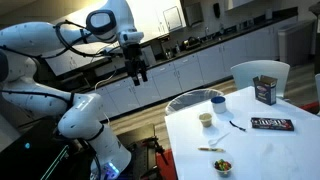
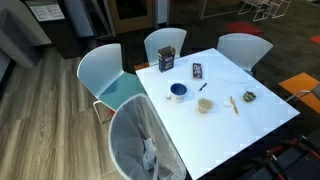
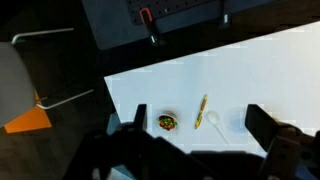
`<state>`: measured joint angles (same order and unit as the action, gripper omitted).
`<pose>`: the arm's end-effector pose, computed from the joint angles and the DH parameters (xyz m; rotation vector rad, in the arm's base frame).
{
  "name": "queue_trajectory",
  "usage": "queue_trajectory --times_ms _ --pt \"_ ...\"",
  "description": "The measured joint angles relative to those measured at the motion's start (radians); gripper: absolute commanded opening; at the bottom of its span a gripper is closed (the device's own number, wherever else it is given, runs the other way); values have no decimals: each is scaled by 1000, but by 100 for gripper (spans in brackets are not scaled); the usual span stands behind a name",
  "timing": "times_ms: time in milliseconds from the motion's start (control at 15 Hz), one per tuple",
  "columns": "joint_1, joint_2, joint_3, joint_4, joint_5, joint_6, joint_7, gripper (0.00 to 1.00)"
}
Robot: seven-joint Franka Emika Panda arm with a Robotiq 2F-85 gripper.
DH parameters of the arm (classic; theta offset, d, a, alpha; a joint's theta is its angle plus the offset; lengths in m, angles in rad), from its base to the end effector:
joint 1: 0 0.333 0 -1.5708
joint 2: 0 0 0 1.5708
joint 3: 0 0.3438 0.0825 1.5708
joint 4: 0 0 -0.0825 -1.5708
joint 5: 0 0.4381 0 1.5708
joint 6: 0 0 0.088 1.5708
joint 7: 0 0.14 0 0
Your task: Move the mug forward, pour the sweets inside then use the spoon to stir the mug.
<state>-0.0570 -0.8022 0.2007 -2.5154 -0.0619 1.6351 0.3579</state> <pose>0.3316 0.0437 0.5007 2.8939 -0.3991 -0.0609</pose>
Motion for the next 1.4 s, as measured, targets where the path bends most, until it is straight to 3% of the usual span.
queue_trajectory --times_ms 600,800,1067,1200,1400 --pt "0 1 -2 0 0 13 8 100" --pt "-10 41 -20 -1 29 191 78 100" --pt "-12 222 -84 24 99 505 42 100" --pt "4 342 -122 69 162 576 -30 100" --pt "24 515 -156 153 206 585 -94 100"
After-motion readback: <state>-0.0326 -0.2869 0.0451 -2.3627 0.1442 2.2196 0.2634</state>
